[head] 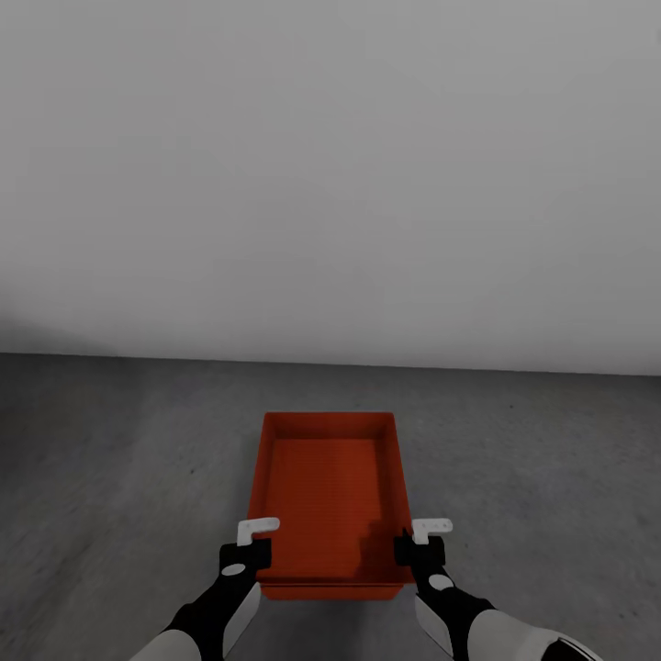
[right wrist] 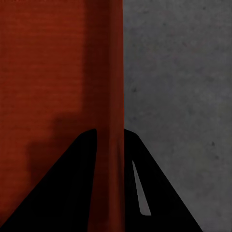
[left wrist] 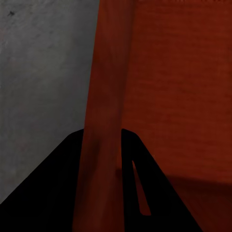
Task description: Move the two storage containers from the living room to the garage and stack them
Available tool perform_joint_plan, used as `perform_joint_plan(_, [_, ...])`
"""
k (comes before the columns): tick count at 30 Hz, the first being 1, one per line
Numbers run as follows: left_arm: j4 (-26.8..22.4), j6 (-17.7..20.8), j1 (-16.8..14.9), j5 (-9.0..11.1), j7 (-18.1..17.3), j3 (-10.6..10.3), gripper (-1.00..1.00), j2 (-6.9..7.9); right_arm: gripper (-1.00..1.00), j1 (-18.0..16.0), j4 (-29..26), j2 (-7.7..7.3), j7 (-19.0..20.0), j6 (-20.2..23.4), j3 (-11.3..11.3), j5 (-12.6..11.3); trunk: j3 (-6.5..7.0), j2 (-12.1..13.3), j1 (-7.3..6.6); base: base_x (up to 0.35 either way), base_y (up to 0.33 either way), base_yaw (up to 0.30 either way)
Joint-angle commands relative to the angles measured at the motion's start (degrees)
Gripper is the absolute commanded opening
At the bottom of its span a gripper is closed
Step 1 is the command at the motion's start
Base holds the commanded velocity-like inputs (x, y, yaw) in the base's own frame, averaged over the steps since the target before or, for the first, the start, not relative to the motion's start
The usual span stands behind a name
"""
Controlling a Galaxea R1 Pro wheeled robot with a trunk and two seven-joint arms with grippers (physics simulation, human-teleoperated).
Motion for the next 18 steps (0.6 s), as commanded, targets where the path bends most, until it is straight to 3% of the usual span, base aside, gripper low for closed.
perform_joint_plan(1, [0.1, -0.02, 0.04, 0.14, 4.97, 2.37, -1.0, 2.11, -1.0, -0.03, 0.0, -0.38, 0.05, -0.54, -2.29, -0.64, -0.06, -0.02, 0.51, 0.0, 0.0, 0.0])
perform_joint_plan(18, [0.24, -0.02, 0.04, 0.19, 4.97, 2.36, -1.0, 2.11, -1.0, -0.03, 0.0, -0.4, 0.05, -0.54, -2.29, -0.64, -0.06, -0.02, 0.51, 0.0, 0.0, 0.0])
